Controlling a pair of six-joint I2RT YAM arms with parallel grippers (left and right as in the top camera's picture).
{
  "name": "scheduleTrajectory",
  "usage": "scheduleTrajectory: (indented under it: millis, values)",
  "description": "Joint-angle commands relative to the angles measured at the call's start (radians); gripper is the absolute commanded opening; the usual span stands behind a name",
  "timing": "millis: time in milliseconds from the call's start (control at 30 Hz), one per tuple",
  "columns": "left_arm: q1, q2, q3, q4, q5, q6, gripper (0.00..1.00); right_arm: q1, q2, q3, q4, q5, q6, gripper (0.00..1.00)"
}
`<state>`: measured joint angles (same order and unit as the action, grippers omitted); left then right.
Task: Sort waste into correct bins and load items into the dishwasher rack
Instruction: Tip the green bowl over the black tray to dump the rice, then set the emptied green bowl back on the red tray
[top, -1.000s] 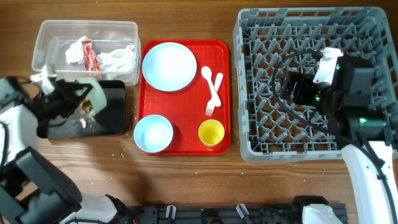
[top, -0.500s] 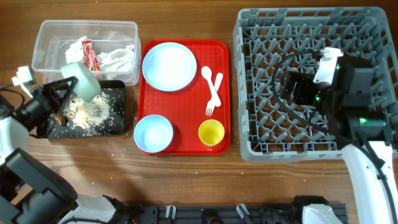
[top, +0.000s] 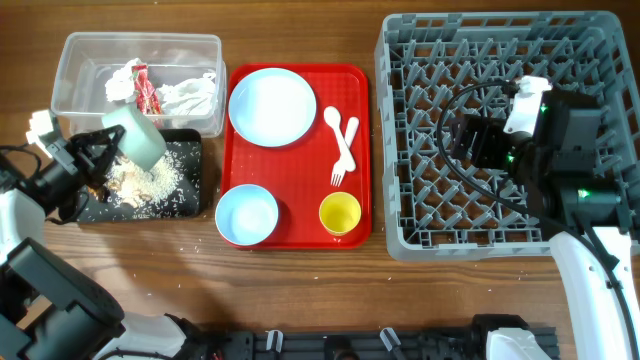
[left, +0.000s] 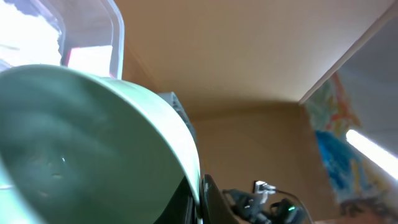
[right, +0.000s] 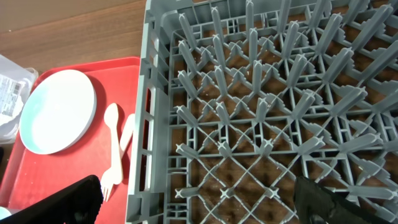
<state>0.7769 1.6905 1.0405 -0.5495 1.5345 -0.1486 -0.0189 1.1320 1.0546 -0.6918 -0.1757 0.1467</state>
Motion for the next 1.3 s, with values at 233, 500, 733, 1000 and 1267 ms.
scheduleTrajectory:
  millis: [233, 500, 733, 1000, 1267]
  values:
    - [0.057, 0.010, -0.002, 0.066, 0.043, -0.151, 0.04, -0.002, -0.008, 0.017, -0.004, -0.007, 0.013, 1.00]
    - [0.059, 0.010, -0.002, 0.036, -0.068, -0.200, 0.04, -0.002, -0.008, 0.017, 0.022, -0.011, 0.013, 1.00]
    - [-0.002, -0.011, 0.000, 0.042, 0.042, -0.309, 0.04, -0.002, -0.008, 0.017, 0.031, -0.011, 0.013, 1.00]
    - [-0.833, -0.213, 0.039, 0.168, -0.694, -0.410, 0.04, -0.002, -0.008, 0.017, 0.043, -0.011, 0.040, 1.00]
    - [-1.283, -0.035, 0.039, 0.051, -1.431, -0.369, 0.04, -0.002, -0.008, 0.017, 0.043, -0.011, 0.040, 1.00]
